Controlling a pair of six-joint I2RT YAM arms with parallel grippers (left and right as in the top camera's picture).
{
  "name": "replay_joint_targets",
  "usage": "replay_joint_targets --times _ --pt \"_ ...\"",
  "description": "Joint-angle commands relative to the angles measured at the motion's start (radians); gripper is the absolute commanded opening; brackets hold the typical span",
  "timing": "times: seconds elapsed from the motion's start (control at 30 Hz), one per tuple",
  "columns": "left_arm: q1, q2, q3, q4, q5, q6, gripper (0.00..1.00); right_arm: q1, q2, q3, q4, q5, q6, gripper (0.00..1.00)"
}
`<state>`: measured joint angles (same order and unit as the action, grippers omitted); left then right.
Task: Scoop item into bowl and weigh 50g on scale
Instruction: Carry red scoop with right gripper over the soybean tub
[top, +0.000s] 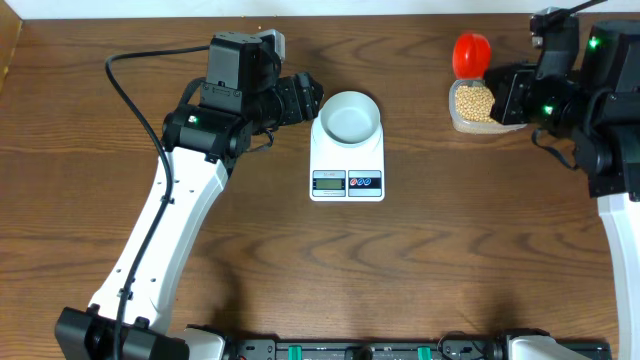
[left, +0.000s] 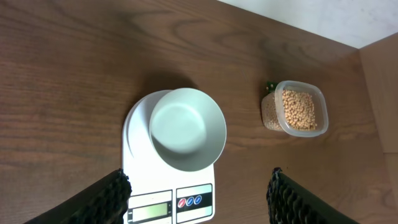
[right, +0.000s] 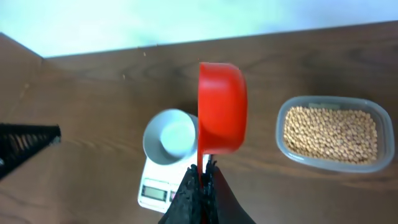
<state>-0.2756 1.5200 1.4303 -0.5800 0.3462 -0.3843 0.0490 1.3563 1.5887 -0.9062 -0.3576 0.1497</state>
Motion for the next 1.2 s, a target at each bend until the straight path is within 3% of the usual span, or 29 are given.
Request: replay_joint_targets --times 0.0,0.33,0.4,0.83,1.17 --pt "0.002 -0.014 0.000 -0.010 0.012 0.017 0.73 -0.003 -0.008 0.013 -0.023 0.016 -0.079 0.01" --pt "0.002 -0.014 0.000 -0.048 0.008 0.018 0.74 -0.004 -0.008 0.013 -0.153 0.016 -0.081 0.01" --pt "0.002 -0.013 0.000 -0.047 0.008 0.019 0.78 -0.004 -0.008 0.013 -0.169 0.016 -0.080 0.01" --pt "0.001 -0.011 0.000 -0.047 0.009 0.040 0.82 -0.005 -0.008 0.013 -0.183 0.075 -0.101 0.01" --pt "0.001 -0.011 0.000 -0.032 0.009 0.041 0.82 -0.005 0.012 -0.006 -0.167 0.008 -0.155 0.01"
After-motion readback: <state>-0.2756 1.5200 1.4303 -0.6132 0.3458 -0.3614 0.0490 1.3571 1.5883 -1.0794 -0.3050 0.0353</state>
